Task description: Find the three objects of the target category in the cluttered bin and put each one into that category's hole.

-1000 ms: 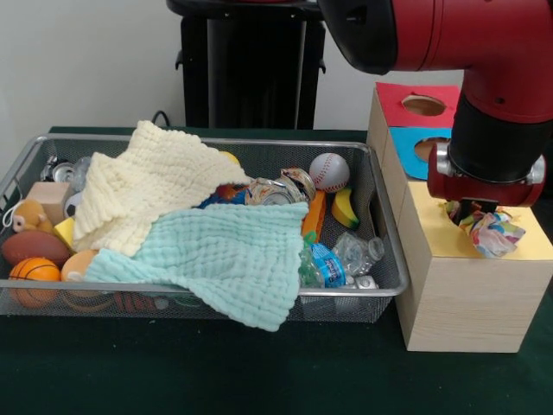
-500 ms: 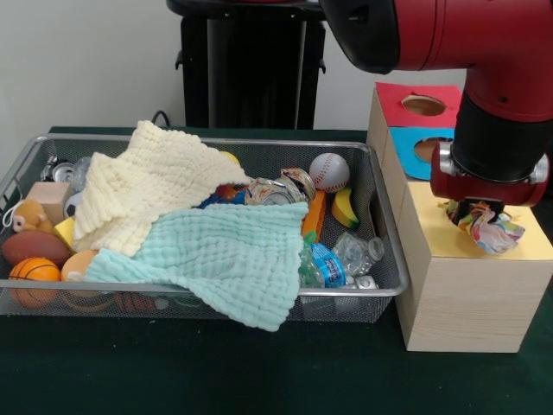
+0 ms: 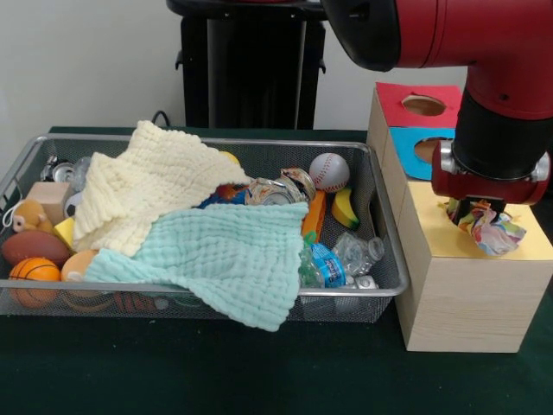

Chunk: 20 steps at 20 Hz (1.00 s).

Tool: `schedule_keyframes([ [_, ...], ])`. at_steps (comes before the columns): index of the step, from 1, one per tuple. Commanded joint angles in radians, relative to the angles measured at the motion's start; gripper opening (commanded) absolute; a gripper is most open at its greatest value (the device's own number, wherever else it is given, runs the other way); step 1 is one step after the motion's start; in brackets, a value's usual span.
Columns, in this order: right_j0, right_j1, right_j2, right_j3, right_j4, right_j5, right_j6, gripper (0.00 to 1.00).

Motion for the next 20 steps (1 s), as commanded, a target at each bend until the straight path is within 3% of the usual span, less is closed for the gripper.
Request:
schedule_keyframes([
  [1, -0.063, -0.075, 0.016, 0.024, -0.014, -0.016, 0.033, 1.0],
  [13, -0.065, -0.132, 0.015, -0.006, -0.008, 0.09, 0.025, 1.0],
  [20, -0.07, -0.171, 0.023, 0.014, -0.007, 0.116, 0.023, 1.0],
])
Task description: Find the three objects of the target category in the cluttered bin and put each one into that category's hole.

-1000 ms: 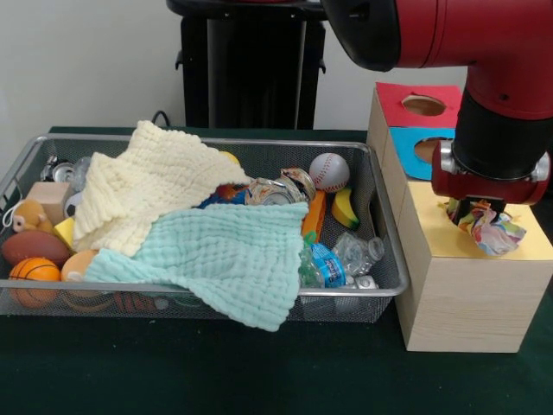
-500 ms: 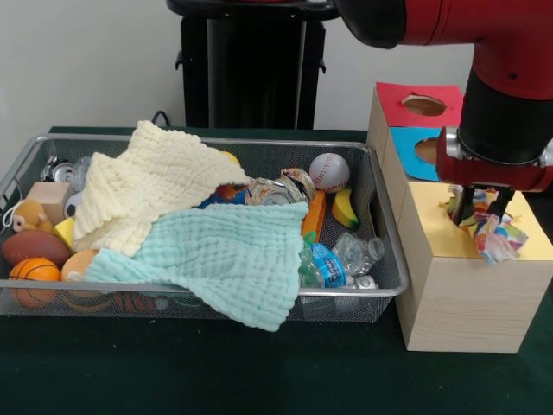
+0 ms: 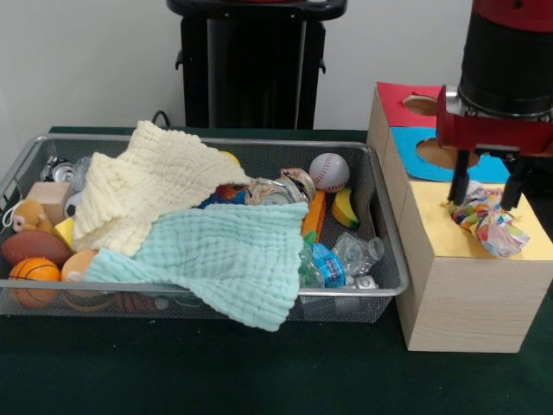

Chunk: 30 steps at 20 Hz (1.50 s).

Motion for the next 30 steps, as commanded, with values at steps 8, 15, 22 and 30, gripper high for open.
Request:
schedule_keyframes([
  [8, -0.046, -0.084, 0.026, 0.018, -0.013, 0.115, 0.027, 1.0],
  [15, -0.036, 0.008, 0.029, -0.106, -0.029, 0.097, 0.062, 1.0],
  [22, -0.026, 0.129, 0.021, -0.289, -0.047, 0.088, 0.082, 1.0],
  [30, -0.023, 0.158, 0.009, -0.347, -0.037, 0.129, 0.077, 0.0],
])
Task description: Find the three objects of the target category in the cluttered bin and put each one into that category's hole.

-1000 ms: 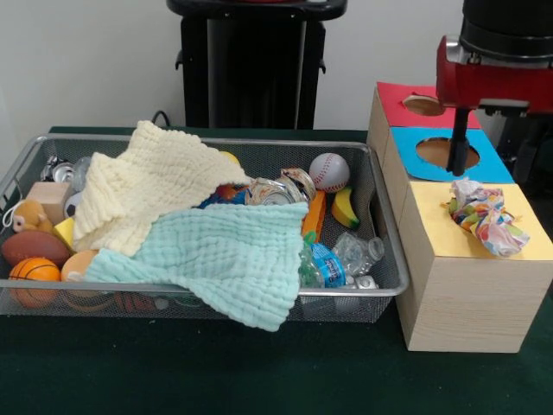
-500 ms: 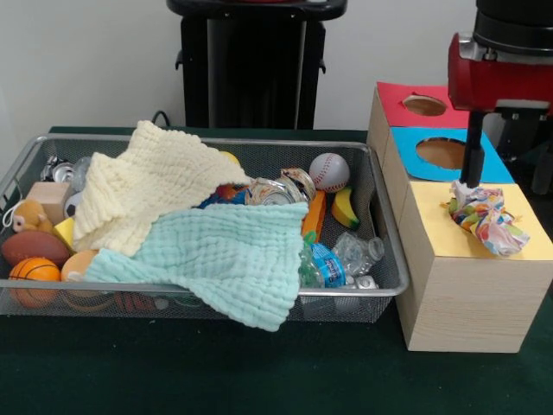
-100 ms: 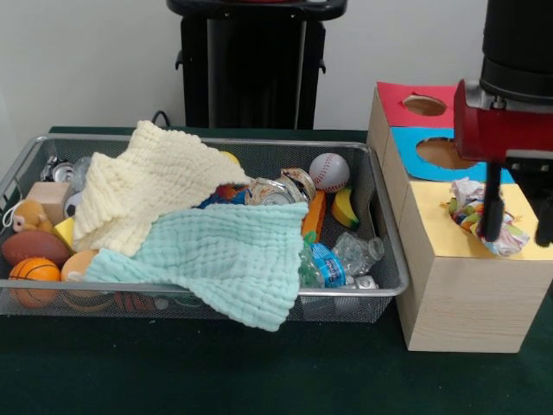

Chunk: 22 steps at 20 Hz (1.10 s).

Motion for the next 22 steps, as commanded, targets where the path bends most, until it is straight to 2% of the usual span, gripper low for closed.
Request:
schedule_keyframes([
  [1, -0.005, 0.064, 0.012, -0.053, -0.031, 0.124, 0.077, 0.0],
  [7, -0.009, 0.056, 0.007, -0.044, -0.025, 0.107, 0.07, 0.0],
  [14, -0.01, 0.04, 0.008, -0.032, -0.021, 0.133, 0.05, 0.0],
  [15, -0.009, 0.034, 0.007, -0.018, -0.018, 0.132, 0.053, 0.0],
  [19, -0.002, -0.041, 0.012, 0.127, -0.004, 0.132, 0.018, 0.0],
  [22, -0.004, -0.043, 0.015, 0.17, -0.016, 0.13, -0.02, 0.0],
])
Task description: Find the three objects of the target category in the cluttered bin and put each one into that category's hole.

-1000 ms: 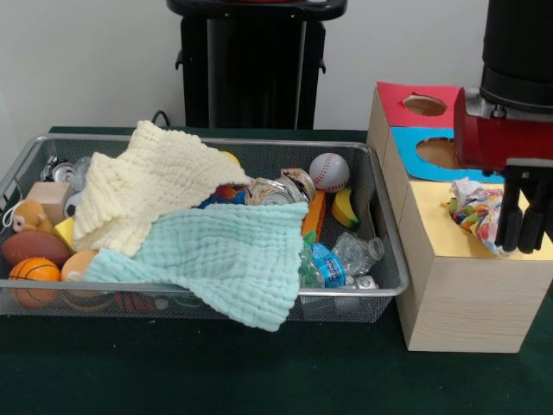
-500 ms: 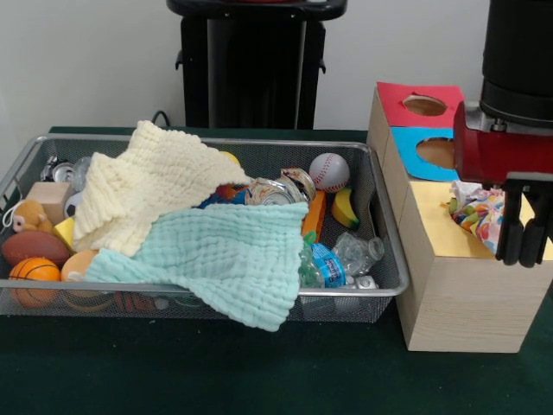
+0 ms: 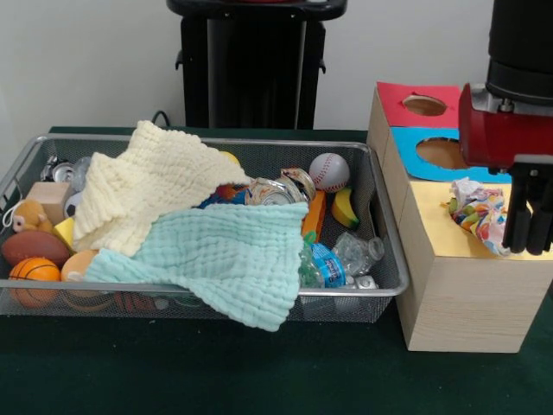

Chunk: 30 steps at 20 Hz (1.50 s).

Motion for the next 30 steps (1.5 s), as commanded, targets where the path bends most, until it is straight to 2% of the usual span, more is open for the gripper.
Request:
schedule_keyframes([
  [1, -0.005, -0.05, 0.018, 0.221, -0.021, 0.121, -0.025, 0.0],
  [6, -0.016, -0.008, 0.024, 0.224, -0.049, 0.08, -0.054, 0.0],
  [17, -0.019, 0.019, 0.025, 0.238, -0.077, 0.042, -0.078, 0.0],
  [25, -0.018, 0.012, 0.031, 0.245, -0.094, 0.084, -0.116, 0.0],
  [30, -0.022, 0.026, 0.045, 0.203, -0.113, 0.143, -0.155, 0.0],
])
